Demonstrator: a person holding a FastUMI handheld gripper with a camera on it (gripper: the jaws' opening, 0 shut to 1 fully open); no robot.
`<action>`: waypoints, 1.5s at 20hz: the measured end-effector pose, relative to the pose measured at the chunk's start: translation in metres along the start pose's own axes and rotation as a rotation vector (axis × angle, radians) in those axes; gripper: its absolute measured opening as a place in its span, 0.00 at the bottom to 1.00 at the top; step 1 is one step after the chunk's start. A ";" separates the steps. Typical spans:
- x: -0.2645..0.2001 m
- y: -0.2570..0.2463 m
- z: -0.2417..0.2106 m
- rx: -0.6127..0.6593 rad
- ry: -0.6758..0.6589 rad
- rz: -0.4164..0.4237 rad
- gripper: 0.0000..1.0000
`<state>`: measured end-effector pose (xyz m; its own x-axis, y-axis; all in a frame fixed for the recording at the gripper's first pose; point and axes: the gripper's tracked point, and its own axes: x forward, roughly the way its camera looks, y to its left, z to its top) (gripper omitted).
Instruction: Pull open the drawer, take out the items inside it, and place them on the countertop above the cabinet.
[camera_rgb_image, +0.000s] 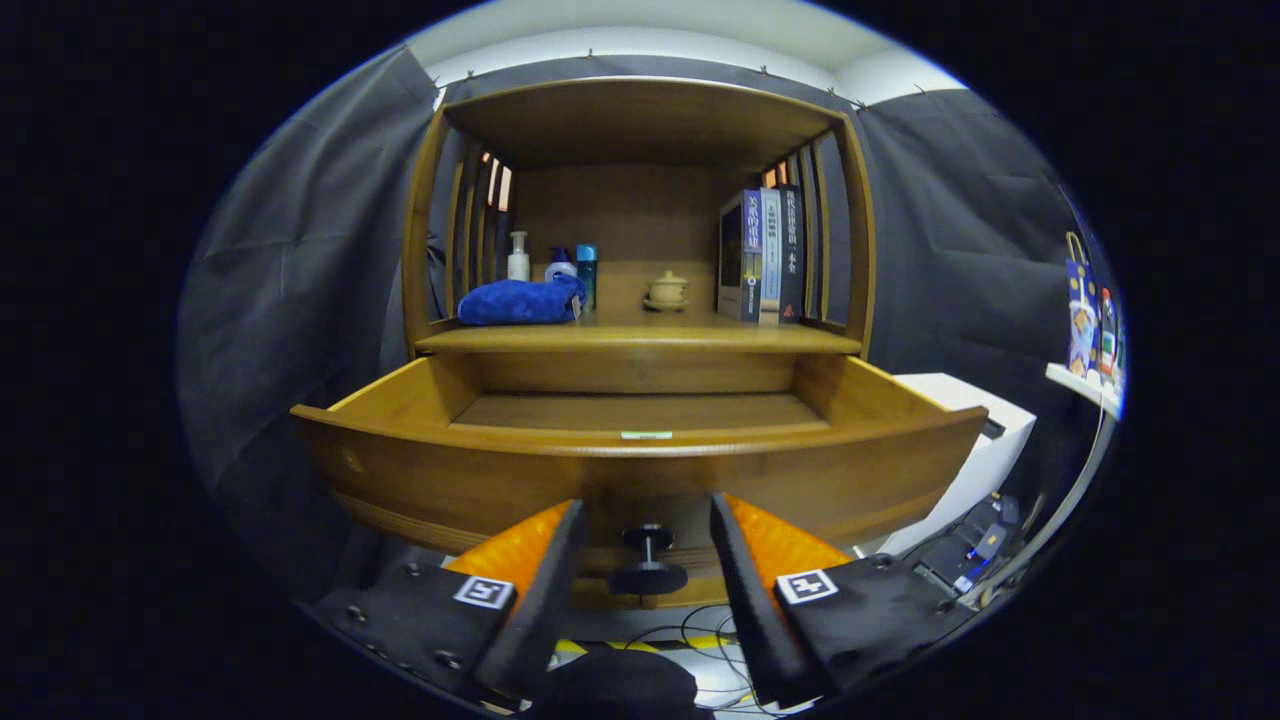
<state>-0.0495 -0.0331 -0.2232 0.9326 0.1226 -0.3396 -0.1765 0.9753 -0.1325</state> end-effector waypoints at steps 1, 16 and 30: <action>-0.001 0.003 0.008 0.006 -0.009 0.005 0.79; 0.059 0.000 0.102 0.146 0.055 0.002 0.98; 0.163 0.014 0.053 0.106 0.578 0.060 0.98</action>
<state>0.1163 0.0106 -0.2310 0.5934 0.0877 -0.8001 -0.1635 0.9864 -0.0132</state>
